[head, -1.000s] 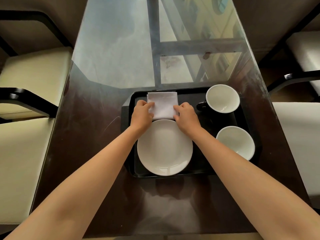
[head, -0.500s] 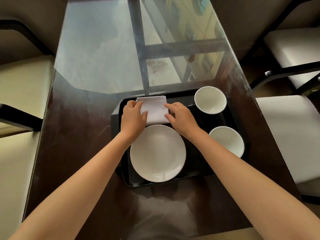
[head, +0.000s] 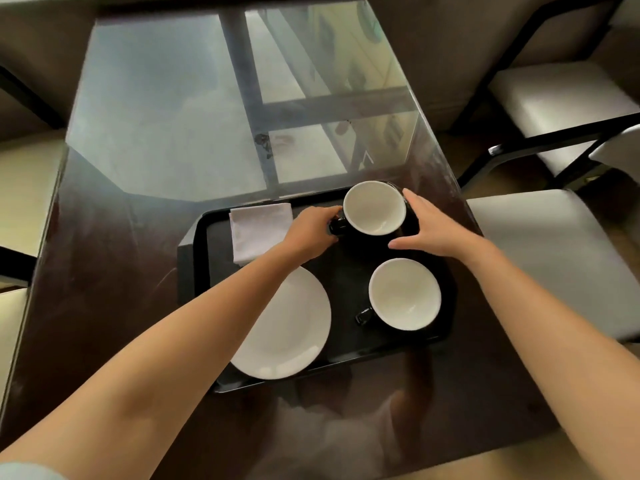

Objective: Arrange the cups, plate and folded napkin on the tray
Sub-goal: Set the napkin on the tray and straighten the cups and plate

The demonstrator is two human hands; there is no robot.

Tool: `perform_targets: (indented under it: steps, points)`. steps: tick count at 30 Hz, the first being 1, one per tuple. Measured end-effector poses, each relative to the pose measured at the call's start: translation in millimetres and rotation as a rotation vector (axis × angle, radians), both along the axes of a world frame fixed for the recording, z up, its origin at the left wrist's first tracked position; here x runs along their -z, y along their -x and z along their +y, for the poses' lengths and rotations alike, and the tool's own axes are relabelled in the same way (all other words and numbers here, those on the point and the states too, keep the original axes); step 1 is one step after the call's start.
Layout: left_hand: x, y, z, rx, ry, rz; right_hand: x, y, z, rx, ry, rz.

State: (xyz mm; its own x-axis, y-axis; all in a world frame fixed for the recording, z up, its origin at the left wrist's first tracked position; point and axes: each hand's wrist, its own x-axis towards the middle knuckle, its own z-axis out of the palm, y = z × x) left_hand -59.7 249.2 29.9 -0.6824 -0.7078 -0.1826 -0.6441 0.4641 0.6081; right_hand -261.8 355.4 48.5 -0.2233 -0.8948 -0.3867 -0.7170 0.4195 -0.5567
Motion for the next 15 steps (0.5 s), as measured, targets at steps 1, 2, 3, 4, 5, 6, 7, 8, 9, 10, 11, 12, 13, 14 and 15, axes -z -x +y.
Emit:
perform_targets:
  steps: [1,2,3,4,5,6,7,8,9,10,11,12,13,14,15]
  points:
    - [1,0,0,-0.015,0.006,0.023,4,-2,-1,0.012,0.065,-0.019]
    - [1,0,-1,-0.022,0.009,0.035,8,-5,-1,0.026,0.128,-0.032]
    - [2,0,-1,-0.018,0.013,0.036,11,-7,-2,0.040,0.176,-0.040]
    - [2,0,-2,-0.012,0.018,0.031,13,-10,-3,0.057,0.209,-0.048]
    - [3,0,-3,-0.009,0.022,0.028,16,-11,-3,0.077,0.231,-0.060]
    - [3,0,-4,-0.012,0.026,0.026,18,-13,-4,0.097,0.242,-0.073]
    - [4,0,-5,-0.019,0.033,0.024,19,-14,-4,0.115,0.249,-0.082]
    - [5,1,-6,-0.027,0.044,0.022,20,-16,-4,0.128,0.261,-0.088]
    - [6,1,-8,-0.031,0.057,0.018,21,-18,-4,0.138,0.281,-0.093]
    - [6,2,-9,-0.030,0.071,0.012,21,-19,-4,0.147,0.304,-0.096]
    - [7,3,-11,-0.026,0.084,0.004,22,-21,-4,0.156,0.318,-0.095]
    - [7,3,-13,-0.023,0.095,-0.005,22,-22,-4,0.168,0.324,-0.092]
    - [8,4,-15,-0.021,0.102,-0.014,23,-24,-4,0.183,0.326,-0.087]
    - [8,4,-17,-0.019,0.102,-0.017,25,-25,-4,0.198,0.329,-0.080]
    - [8,4,-19,-0.015,0.095,-0.014,26,-27,-4,0.210,0.332,-0.073]
